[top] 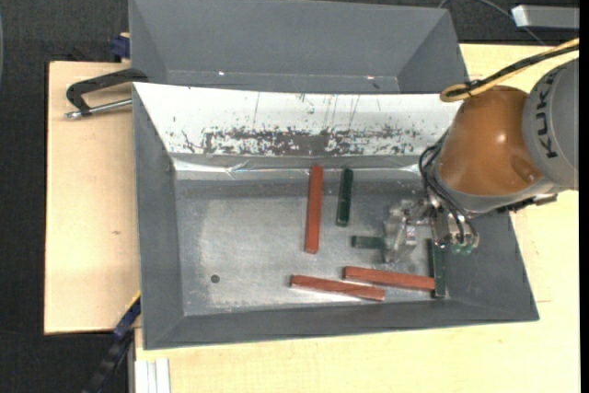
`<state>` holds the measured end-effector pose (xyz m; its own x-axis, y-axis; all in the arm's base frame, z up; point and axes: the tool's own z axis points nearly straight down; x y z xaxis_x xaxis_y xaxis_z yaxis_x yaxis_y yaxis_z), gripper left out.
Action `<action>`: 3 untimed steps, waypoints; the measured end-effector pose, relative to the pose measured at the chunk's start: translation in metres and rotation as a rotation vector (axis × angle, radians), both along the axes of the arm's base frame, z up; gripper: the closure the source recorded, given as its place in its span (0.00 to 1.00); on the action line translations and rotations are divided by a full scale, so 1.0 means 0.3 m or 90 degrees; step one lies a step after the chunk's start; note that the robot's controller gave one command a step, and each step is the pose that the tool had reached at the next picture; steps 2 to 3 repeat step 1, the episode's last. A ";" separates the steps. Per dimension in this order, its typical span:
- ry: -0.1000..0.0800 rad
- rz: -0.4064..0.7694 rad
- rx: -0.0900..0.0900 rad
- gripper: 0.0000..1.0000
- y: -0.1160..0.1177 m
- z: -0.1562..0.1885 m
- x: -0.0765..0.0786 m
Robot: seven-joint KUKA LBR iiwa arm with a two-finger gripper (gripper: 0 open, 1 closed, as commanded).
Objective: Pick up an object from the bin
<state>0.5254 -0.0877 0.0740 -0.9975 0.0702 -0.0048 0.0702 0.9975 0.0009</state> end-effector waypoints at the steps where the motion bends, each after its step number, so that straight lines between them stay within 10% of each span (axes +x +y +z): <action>1: -0.005 0.035 -0.001 1.00 0.017 0.588 0.030; 3: -0.005 0.035 -0.001 1.00 0.017 0.588 0.030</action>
Offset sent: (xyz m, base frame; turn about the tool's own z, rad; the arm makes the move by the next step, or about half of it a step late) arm 0.0000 0.0000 0.0000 0.0000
